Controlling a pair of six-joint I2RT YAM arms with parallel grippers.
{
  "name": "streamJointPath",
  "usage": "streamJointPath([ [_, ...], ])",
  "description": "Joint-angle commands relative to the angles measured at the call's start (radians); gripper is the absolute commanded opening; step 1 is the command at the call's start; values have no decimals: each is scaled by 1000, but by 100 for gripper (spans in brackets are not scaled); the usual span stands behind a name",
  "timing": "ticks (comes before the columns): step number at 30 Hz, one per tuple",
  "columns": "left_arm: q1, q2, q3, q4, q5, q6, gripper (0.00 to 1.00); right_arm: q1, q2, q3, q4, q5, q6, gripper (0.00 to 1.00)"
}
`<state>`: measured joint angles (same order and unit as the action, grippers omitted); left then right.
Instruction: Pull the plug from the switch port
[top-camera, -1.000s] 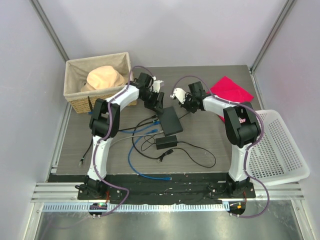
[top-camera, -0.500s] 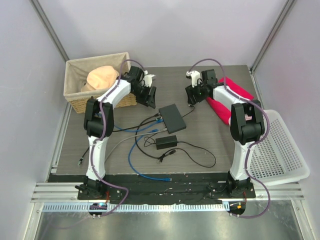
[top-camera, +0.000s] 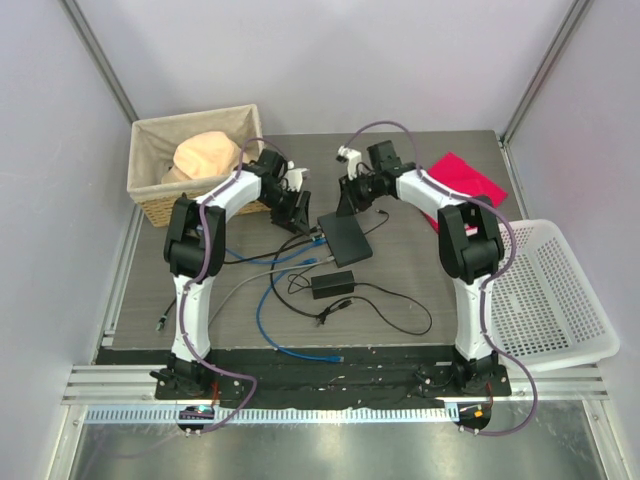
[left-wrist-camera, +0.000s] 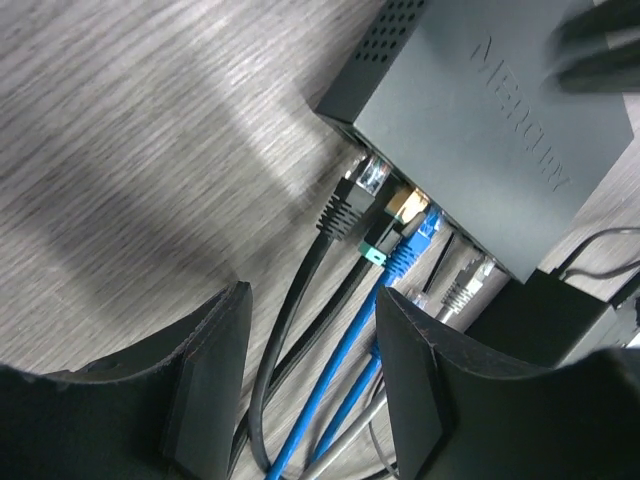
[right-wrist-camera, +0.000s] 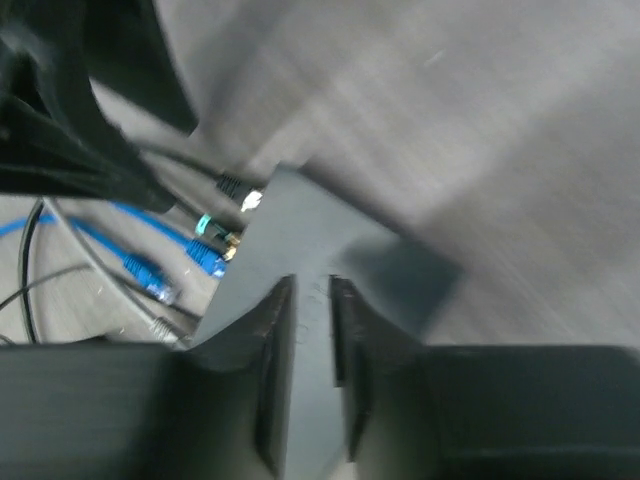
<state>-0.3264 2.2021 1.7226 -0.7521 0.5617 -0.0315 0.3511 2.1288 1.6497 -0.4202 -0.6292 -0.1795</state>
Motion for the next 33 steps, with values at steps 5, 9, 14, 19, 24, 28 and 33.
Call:
streamJointPath([
  [5, 0, 7, 8, 83, 17, -59, 57, 28, 42, 48, -98, -20, -93, 9],
  [9, -7, 28, 37, 85, 32, -73, 57, 54, 51, 12, -112, 67, -149, 9],
  [14, -22, 63, 60, 82, 53, -74, 57, 83, 76, -43, -120, 152, -147, 5],
  [19, -23, 114, 101, 63, 69, -73, 54, 94, 63, -64, -103, 183, -152, 2],
  [24, -23, 145, 124, 65, 99, -73, 52, 94, 66, -65, -101, 187, -155, 1],
  [28, -23, 165, 129, 63, 121, -71, 51, 92, 72, -62, -101, 191, -152, 1],
  [33, -23, 177, 132, 62, 118, -67, 48, 94, 79, -54, -106, 201, -149, 1],
])
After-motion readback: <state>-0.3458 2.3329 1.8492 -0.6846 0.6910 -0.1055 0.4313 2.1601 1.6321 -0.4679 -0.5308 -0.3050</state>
